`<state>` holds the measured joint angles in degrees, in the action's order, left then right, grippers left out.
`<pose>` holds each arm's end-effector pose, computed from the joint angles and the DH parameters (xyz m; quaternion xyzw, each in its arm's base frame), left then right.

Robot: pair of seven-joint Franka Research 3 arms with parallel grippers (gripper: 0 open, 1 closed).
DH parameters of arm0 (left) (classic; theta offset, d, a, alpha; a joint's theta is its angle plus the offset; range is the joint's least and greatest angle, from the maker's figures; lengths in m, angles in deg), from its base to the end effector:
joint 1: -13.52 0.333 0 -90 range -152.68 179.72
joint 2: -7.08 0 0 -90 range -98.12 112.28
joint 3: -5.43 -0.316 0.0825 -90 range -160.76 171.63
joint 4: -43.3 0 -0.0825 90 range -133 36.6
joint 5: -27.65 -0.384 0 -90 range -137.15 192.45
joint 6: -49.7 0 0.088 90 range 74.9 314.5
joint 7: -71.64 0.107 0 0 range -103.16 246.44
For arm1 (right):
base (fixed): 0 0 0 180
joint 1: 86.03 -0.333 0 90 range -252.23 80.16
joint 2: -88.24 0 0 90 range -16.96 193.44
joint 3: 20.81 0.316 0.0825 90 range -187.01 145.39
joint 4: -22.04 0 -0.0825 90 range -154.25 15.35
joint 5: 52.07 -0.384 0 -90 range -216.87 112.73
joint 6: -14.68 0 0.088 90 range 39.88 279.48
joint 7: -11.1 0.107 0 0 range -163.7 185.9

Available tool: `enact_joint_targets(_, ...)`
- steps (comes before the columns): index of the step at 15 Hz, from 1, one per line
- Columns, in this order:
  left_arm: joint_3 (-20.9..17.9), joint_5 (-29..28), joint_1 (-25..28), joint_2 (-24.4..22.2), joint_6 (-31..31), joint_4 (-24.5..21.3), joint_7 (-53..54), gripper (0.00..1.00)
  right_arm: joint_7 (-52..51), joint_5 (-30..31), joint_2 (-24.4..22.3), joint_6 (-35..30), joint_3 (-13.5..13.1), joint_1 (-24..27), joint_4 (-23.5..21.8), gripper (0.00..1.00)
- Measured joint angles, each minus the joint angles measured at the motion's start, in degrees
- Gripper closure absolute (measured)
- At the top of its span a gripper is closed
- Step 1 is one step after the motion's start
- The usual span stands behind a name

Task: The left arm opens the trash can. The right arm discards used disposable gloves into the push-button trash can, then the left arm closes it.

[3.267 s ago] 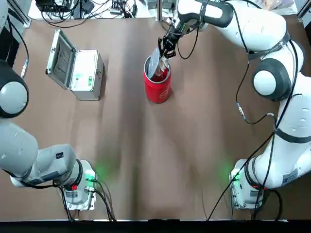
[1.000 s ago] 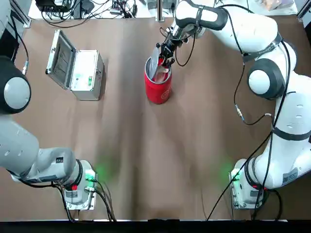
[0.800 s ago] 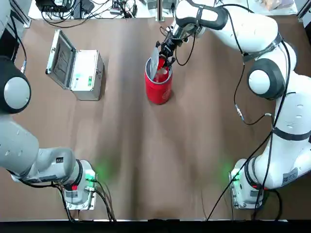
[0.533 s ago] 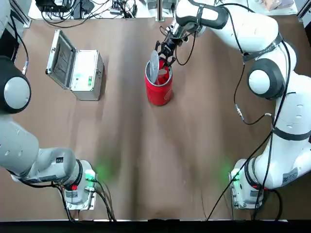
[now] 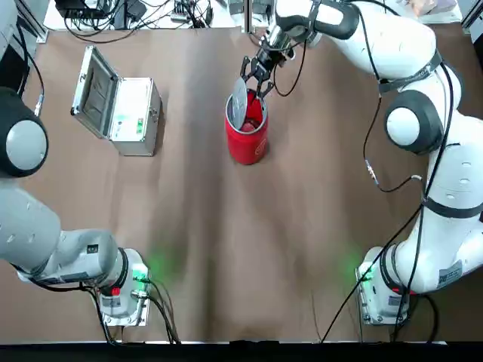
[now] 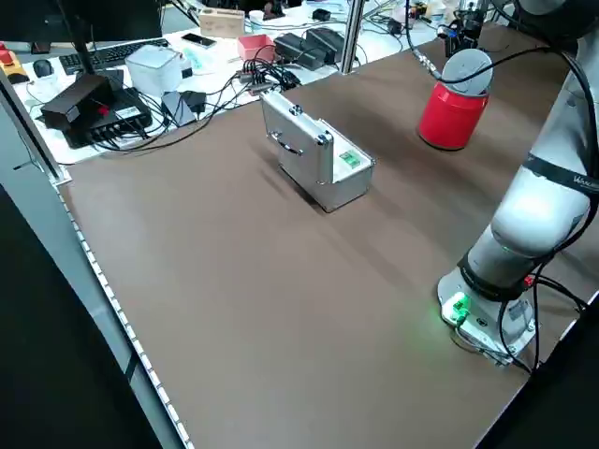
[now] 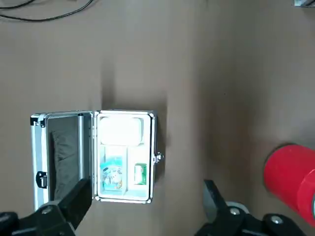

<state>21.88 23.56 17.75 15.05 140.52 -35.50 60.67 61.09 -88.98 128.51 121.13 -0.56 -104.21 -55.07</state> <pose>0.5887 -0.1058 0.6411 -0.9991 0.0080 -0.0405 0.0081 0.5719 0.4394 0.3425 -0.8828 0.2301 0.3328 0.2388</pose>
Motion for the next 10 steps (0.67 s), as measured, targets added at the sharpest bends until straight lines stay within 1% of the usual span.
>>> enact_joint_targets(4, 2.23, 0.04, -0.40, -0.02, 0.00, 0.00, 0.01, 0.00, 0.11, 0.10, -0.02, -7.58, -0.13, 2.94, 3.22, 0.44)
enact_joint_targets(5, 2.75, 0.04, -0.50, -0.02, 0.00, 0.00, 0.01, 0.00, 0.11, 0.90, -0.04, -8.81, -0.19, 3.62, 4.26, 0.43)
enact_joint_targets(6, 3.29, 0.05, -0.55, -0.02, -0.01, 0.00, 0.01, 0.00, 0.11, 2.99, -0.08, -9.50, -0.20, 4.28, 5.23, 0.43)
enact_joint_targets(7, 4.38, 0.08, -0.63, 0.00, -0.03, -0.05, 0.01, 0.00, 0.05, 8.59, -0.18, -10.29, -0.15, 5.80, 6.73, 0.41)
enact_joint_targets(10, 6.12, 0.85, -1.07, 0.58, -0.05, -0.33, -0.04, 0.00, -3.38, 13.26, -0.77, -12.91, -0.34, 9.02, 7.80, 0.41)
